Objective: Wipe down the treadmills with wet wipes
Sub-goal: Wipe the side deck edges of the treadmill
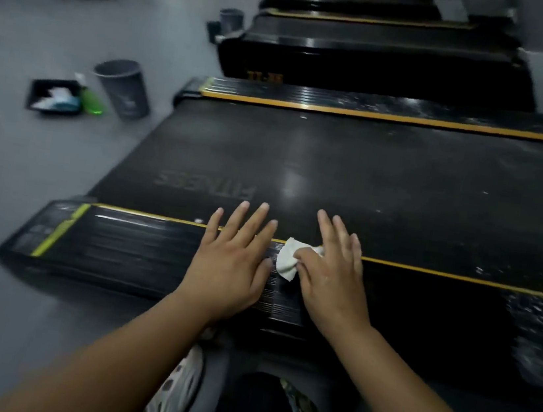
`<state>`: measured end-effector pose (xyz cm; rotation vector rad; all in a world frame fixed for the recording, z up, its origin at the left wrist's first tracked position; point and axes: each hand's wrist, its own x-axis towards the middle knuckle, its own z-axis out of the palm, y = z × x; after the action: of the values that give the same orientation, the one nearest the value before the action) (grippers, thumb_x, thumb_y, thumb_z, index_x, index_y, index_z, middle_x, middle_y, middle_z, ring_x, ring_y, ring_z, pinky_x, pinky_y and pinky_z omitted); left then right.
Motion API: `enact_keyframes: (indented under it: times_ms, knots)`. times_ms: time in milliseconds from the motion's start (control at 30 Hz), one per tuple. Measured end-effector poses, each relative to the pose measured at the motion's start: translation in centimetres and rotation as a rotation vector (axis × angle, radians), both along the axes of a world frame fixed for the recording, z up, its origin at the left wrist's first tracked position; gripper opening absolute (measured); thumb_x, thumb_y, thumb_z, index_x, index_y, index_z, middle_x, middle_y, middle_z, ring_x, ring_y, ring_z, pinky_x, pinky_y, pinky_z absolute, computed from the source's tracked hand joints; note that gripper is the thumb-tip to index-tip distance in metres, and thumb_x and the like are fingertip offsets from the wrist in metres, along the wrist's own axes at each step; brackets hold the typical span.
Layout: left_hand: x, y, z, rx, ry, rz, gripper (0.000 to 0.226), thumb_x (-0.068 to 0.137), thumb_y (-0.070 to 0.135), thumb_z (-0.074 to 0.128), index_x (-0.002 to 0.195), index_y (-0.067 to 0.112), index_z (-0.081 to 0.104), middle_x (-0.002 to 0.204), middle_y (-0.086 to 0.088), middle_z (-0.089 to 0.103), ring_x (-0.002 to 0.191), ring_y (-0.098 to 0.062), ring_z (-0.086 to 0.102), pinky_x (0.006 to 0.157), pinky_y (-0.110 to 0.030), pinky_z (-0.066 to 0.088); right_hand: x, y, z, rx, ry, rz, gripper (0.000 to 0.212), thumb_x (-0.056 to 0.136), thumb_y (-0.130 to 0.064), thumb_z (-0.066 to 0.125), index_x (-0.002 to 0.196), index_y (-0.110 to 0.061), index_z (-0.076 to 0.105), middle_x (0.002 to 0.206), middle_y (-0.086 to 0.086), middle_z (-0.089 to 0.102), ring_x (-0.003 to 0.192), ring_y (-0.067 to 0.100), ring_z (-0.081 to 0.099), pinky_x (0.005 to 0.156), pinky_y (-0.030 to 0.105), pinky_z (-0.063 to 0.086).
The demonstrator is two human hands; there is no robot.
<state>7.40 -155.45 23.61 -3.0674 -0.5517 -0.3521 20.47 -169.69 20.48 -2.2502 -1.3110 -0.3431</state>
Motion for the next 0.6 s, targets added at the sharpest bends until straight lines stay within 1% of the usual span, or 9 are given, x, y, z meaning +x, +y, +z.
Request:
enact_keyframes:
  times_ms: [67, 200, 367, 500, 600]
  knots:
    - [-3.5, 2.4, 2.0, 0.018, -0.021, 0.096, 0.064, 0.097, 0.048, 0.030, 0.151, 0.018, 0.046, 0.165, -0.005, 0.029, 0.153, -0.032, 0.023, 0.121, -0.057, 0.014, -2.4, 3.6, 1.6, 0.044, -0.018, 0.112, 0.010, 0.090, -0.011, 0.070, 0.086, -0.020, 0.067, 0.163, 0.011, 0.027, 0.152, 0.032, 0.018, 0.122, 0.052, 0.010]
    - [-9.7, 8.1, 5.8, 0.101, -0.007, 0.238, 0.069, 0.096, 0.055, 0.030, 0.152, 0.020, 0.044, 0.165, -0.005, 0.028, 0.152, -0.034, 0.024, 0.118, -0.064, 0.019, -6.0, 9.2, 4.7, 0.090, -0.060, 0.231, 0.011, 0.088, -0.010, 0.073, 0.085, -0.019, 0.067, 0.161, 0.012, 0.032, 0.151, 0.033, 0.021, 0.121, 0.054, 0.014]
    - [-17.6, 16.8, 8.4, 0.122, -0.035, 0.435, 0.074, 0.094, 0.063, 0.025, 0.155, 0.023, 0.040, 0.167, -0.003, 0.023, 0.153, -0.033, 0.021, 0.117, -0.066, 0.017, -11.2, 18.1, 7.4, 0.086, -0.103, 0.366, 0.005, 0.089, -0.014, 0.067, 0.086, -0.019, 0.066, 0.162, 0.010, 0.030, 0.152, 0.031, 0.017, 0.123, 0.050, 0.007]
    - [-22.1, 24.1, 8.6, 0.056, -0.042, 0.520, 0.082, 0.090, 0.071, 0.014, 0.161, 0.030, 0.021, 0.170, 0.002, 0.003, 0.157, -0.029, 0.004, 0.120, -0.062, 0.007, -14.8, 27.8, 9.8, 0.086, -0.118, 0.429, 0.006, 0.091, -0.013, 0.065, 0.088, -0.018, 0.066, 0.163, 0.010, 0.029, 0.153, 0.030, 0.015, 0.123, 0.052, 0.008]
    - [-24.3, 28.7, 9.8, -0.005, -0.034, 0.538, 0.082, 0.090, 0.072, 0.010, 0.162, 0.033, 0.012, 0.170, 0.004, -0.005, 0.157, -0.026, -0.003, 0.121, -0.061, 0.004, -17.6, 33.9, 12.8, 0.060, -0.088, 0.457, 0.006, 0.094, -0.015, 0.063, 0.091, -0.019, 0.066, 0.164, 0.010, 0.027, 0.153, 0.030, 0.015, 0.123, 0.054, 0.010]
